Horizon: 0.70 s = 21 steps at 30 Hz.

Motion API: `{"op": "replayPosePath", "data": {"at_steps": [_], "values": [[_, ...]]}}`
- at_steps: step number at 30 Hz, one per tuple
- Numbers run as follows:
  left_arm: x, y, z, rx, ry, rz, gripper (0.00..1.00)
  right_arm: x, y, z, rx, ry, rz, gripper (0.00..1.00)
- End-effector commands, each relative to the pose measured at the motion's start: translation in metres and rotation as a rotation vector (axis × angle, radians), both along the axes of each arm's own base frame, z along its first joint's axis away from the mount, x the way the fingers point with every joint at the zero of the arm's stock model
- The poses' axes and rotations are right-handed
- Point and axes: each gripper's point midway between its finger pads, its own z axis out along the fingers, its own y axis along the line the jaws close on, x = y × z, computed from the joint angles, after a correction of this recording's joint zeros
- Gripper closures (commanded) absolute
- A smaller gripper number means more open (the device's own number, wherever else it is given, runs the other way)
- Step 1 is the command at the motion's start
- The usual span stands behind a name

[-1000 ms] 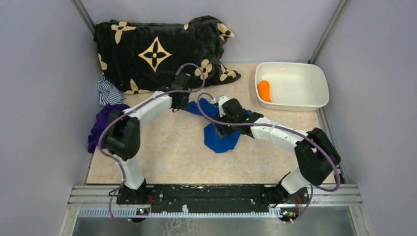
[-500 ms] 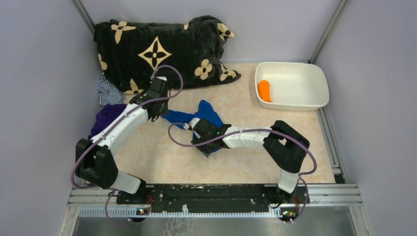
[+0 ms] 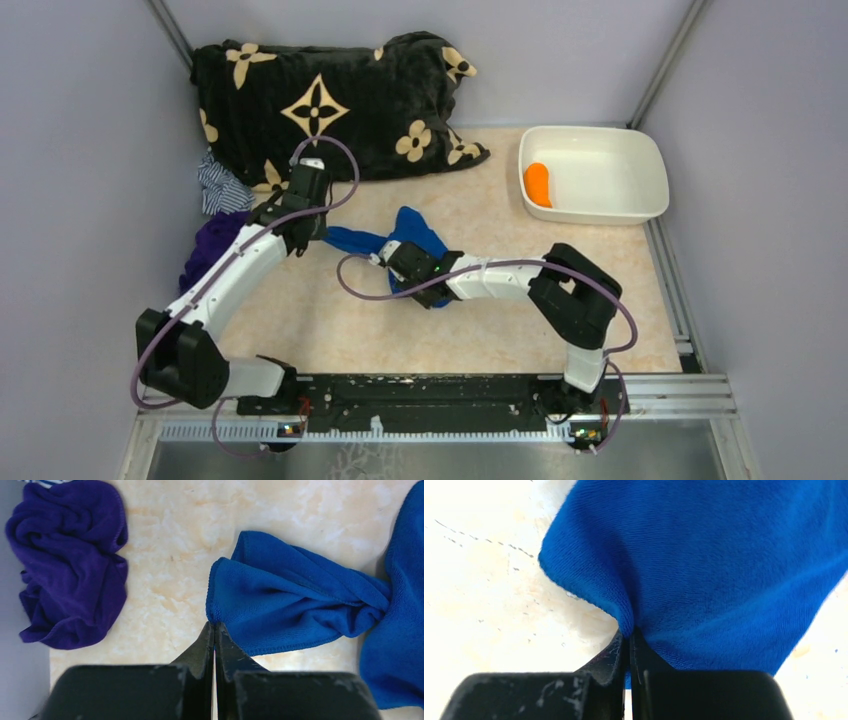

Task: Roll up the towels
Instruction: Flatten out the towel at the center of the board.

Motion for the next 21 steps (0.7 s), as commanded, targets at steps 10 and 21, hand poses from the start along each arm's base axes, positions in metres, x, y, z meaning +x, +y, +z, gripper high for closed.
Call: {"op": "replayPosePath", "data": {"at_steps": [10, 21], "values": [[-0.025, 0.051, 0.049, 0.084, -0.213, 0.107, 1.0, 0.083, -0.053, 0.199, 0.319, -0.107, -0.204, 1.0], [-0.03, 0.055, 0.041, 0.064, -0.259, 0.11, 1.0, 0.197, -0.131, 0.202, 0.328, -0.166, -0.684, 0.66]]}}
